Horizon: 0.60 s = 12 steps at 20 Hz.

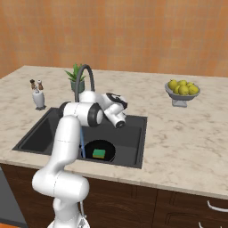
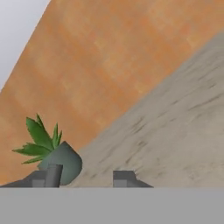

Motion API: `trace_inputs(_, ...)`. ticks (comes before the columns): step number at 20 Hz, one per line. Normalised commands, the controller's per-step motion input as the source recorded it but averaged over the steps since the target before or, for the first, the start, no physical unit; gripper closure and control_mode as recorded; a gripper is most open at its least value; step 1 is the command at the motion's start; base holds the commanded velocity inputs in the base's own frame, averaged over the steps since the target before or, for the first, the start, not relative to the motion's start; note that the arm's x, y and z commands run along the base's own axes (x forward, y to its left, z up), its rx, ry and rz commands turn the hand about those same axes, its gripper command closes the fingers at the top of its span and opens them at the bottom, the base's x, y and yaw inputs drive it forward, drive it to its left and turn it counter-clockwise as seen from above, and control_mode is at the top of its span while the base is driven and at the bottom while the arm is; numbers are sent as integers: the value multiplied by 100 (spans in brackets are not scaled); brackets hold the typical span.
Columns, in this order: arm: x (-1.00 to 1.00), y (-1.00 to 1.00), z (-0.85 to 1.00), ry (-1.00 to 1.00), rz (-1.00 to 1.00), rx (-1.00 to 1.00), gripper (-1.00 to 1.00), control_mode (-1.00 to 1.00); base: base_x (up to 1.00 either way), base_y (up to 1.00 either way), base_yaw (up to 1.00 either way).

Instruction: Pick the pan and sponge and place them into the sink. Then turn on the water.

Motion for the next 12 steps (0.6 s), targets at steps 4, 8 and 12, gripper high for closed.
trace_inputs(4,11,-100,30,7,0,41,100,-100,0,0,0)
trace_inputs(8,-5,-100,86,-2,0,62,100,-100,0,0,0)
trace_inputs(12,-64,-100,90,-22,0,57,100,-100,0,0,0)
